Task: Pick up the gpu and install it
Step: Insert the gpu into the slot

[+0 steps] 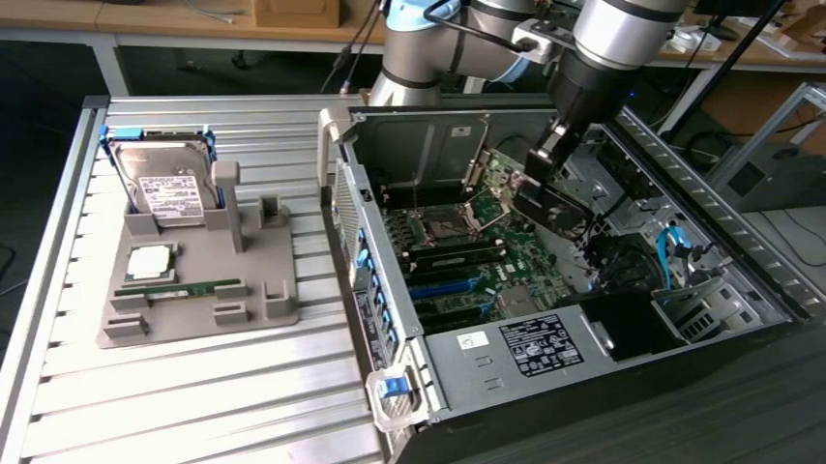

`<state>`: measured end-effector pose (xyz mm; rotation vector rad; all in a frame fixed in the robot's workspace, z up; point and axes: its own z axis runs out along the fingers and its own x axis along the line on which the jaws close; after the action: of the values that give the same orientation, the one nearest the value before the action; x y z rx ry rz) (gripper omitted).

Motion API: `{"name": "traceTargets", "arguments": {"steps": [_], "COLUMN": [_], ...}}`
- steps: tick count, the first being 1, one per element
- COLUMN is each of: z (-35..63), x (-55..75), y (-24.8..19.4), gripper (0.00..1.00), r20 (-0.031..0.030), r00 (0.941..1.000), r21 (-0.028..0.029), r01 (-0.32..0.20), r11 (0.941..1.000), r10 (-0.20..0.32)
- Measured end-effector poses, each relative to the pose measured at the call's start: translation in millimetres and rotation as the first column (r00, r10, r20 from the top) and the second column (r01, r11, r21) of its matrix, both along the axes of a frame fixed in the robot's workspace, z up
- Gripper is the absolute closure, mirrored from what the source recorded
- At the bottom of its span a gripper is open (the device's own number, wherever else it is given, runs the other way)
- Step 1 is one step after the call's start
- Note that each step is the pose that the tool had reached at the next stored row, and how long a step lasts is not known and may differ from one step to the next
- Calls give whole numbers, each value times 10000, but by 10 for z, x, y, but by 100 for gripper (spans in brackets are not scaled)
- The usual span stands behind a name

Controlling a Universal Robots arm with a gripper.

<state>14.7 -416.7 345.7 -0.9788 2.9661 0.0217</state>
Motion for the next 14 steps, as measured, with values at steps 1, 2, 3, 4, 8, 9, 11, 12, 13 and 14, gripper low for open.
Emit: {"name": "traceTargets", "arguments": {"steps": [1,2,3,4,8,9,11,12,13,14], "z": [-1,-2,-4,-5,-11,-13,-18,-19,-20,-22], "x": [0,0,0,0,0,0,0,0,0,0], "y": [0,0,0,0,0,0,0,0,0,0], "gripper": [73,73,73,73,73,73,73,73,73,73], "r20": [0,0,0,-1,0,0,0,0,0,0], "r00": [9998,9991,9980,9963,9832,9750,9576,9521,9436,9340], "r21": [-1,-1,-1,-1,-1,-1,-1,-1,-1,-1], "r01": [-186,-427,-638,-855,-1826,-2222,-2881,-3057,-3310,-3572], "r11": [9998,9991,9980,9963,9832,9750,9576,9521,9436,9340], "r10": [186,427,638,855,1826,2222,2881,3057,3310,3572]}}
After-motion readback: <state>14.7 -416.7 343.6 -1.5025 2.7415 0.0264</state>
